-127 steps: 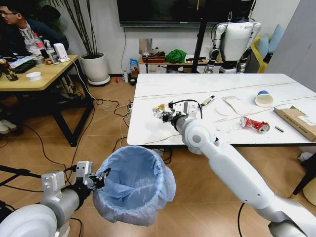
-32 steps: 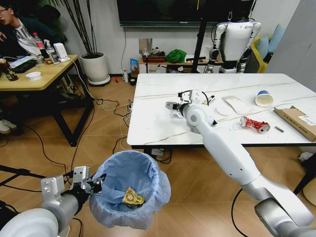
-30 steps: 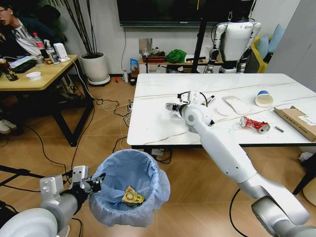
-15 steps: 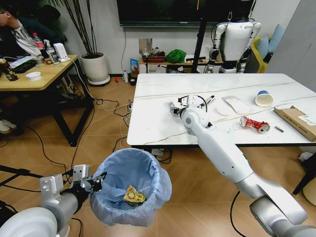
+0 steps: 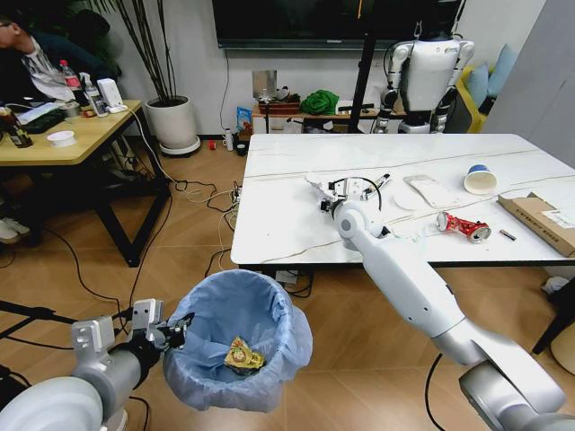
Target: Pick up the trash bin and place the trash from the table into it.
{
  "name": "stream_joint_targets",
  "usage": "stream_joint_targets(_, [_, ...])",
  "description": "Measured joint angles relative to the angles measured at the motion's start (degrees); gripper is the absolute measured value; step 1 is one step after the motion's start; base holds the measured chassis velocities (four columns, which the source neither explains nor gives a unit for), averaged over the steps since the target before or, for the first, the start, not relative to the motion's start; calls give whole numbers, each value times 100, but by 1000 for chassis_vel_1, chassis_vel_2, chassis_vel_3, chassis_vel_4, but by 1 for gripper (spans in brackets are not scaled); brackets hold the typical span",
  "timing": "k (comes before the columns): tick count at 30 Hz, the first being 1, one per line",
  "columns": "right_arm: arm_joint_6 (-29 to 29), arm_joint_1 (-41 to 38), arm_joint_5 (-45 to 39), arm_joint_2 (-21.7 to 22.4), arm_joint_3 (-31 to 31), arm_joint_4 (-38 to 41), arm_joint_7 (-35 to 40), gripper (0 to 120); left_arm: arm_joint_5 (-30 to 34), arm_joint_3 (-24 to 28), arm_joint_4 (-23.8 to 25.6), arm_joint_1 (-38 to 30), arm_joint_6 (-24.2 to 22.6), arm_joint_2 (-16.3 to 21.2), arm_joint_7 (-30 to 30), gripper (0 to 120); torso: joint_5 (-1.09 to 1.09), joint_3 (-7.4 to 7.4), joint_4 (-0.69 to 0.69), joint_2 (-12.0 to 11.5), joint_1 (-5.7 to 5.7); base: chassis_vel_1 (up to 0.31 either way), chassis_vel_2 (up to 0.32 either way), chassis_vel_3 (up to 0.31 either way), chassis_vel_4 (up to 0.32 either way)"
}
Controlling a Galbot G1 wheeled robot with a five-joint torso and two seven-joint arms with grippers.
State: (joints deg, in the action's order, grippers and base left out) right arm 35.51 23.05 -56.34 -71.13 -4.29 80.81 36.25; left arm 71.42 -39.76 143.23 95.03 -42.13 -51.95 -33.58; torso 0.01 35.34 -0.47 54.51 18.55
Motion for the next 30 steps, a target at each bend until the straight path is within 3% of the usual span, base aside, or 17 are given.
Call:
stream_joint_targets(9, [0, 84, -44, 117, 59, 233, -4, 0, -5, -8, 0, 3, 0, -11, 4, 3, 0, 0, 0, 0, 0, 0, 0, 0, 0])
stream_joint_targets(14, [-40, 183, -305, 317, 207, 785, -94, 0, -3, -20, 0, -23, 0, 6, 3, 3, 0, 0, -1, 0, 0, 0, 0, 0, 0])
stream_joint_targets(18, [-139, 287, -534, 544, 314, 1375, -459, 0, -3, -19, 0, -34, 0, 9, 0, 3, -1, 0, 0, 0, 0, 0, 0, 0, 0])
stream_joint_targets(26, [-249, 596, -1325, 1274, 527, 2863, -2204, 0, 0, 0, 0, -37, 0, 3, -10, 3, 0, 0, -1, 0, 0, 0, 0, 0, 0])
stream_joint_targets(30, [-249, 790, -1567, 1501, 597, 3470, -2716, 0, 0, 0, 0, -37, 0, -1, -11, 3, 0, 0, -1, 0, 0, 0, 0, 0, 0])
